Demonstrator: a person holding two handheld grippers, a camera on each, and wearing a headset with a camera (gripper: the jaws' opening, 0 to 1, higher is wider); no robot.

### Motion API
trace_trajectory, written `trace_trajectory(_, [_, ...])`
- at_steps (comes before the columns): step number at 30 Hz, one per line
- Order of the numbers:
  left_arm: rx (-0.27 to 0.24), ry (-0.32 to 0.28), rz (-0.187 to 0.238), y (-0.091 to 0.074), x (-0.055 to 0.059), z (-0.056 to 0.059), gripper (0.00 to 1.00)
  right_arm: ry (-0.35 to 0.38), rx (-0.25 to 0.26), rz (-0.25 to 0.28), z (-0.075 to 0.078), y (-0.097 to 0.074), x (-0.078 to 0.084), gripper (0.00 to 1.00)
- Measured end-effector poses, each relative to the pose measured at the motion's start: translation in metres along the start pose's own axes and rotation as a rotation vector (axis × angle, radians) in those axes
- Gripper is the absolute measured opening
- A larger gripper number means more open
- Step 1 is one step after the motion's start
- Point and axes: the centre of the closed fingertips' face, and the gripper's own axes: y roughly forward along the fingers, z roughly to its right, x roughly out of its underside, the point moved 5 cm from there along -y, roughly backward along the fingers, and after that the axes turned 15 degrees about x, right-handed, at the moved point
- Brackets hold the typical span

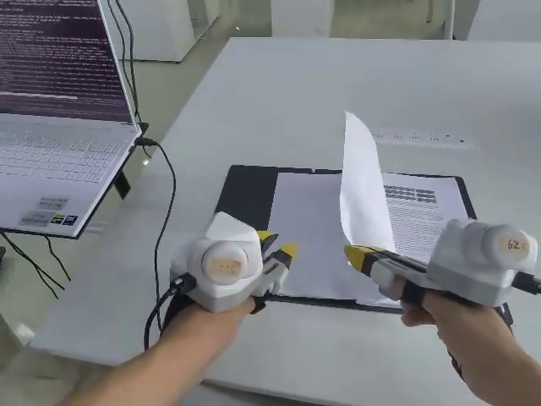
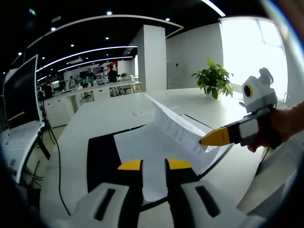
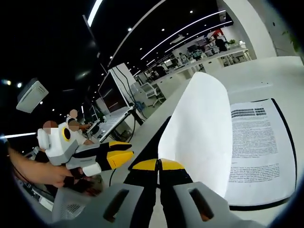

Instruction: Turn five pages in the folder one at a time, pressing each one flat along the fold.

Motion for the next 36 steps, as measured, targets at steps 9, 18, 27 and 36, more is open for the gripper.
trace_trajectory(9, [-0.035,-0.015,-0.008,-0.015,0.008,-0.017,0.17,-0.035,-0.02,-0.071,-0.01,0.026,0.014,0.0])
trace_trajectory(18, [-0.047,-0.052,-0.036,-0.023,0.025,-0.029,0.16,-0.094,-0.022,-0.158,-0.025,0.064,0.032,0.0])
trace_trajectory(27, [-0.054,-0.076,-0.062,-0.03,0.038,-0.035,0.16,-0.109,-0.043,-0.239,-0.04,0.093,0.056,0.0])
trace_trajectory(36, [-0.042,-0.089,-0.081,-0.028,0.044,-0.035,0.16,-0.088,-0.021,-0.294,-0.037,0.106,0.073,0.0])
